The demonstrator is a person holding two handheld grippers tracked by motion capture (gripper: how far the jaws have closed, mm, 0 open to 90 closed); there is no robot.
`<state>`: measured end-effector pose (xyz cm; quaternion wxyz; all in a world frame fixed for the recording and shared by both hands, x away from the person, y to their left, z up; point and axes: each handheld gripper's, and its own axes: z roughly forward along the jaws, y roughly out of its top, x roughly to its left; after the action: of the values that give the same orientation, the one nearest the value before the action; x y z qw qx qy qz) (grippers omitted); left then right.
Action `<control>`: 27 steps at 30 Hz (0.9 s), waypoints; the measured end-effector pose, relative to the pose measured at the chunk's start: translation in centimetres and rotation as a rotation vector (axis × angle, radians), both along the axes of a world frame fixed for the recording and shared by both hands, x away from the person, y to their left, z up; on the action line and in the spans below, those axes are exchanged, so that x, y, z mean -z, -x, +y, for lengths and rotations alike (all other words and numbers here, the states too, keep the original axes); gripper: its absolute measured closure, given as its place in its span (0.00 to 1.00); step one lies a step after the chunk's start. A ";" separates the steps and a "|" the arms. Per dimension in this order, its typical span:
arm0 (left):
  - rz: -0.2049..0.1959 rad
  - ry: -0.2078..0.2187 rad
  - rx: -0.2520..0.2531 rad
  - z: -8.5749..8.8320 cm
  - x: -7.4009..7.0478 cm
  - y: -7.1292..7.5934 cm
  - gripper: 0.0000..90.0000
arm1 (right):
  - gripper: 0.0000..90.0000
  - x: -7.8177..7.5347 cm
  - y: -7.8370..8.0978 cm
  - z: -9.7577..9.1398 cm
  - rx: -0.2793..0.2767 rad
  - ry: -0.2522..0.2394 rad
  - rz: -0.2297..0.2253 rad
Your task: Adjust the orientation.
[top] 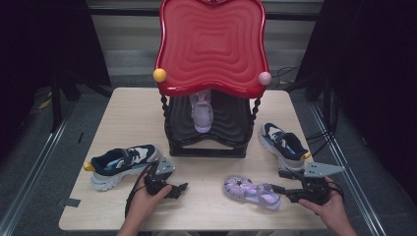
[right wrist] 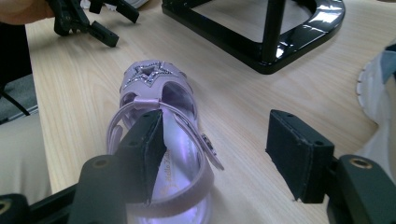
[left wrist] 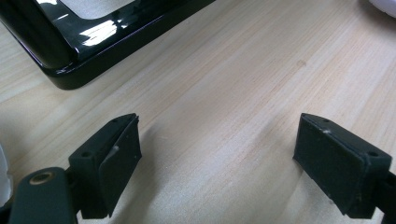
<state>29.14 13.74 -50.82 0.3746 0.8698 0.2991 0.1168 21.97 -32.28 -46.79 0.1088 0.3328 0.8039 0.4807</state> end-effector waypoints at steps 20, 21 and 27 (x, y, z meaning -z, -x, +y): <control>0.000 0.000 0.001 0.0 0.0 0.0 0.15 | 0.51 1.1 -1.1 2.0 -0.084 0.048 0.014; 0.000 0.000 0.001 0.0 0.0 0.0 0.15 | 0.51 1.2 -1.1 2.1 -0.088 0.051 0.013; 0.000 0.000 0.000 0.0 0.0 0.0 0.15 | 0.56 1.5 -1.2 2.5 -0.102 0.074 0.022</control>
<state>29.14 13.74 -50.83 0.3746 0.8699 0.2990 0.1166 23.18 -29.77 -48.33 0.0876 0.2927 0.8381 0.4521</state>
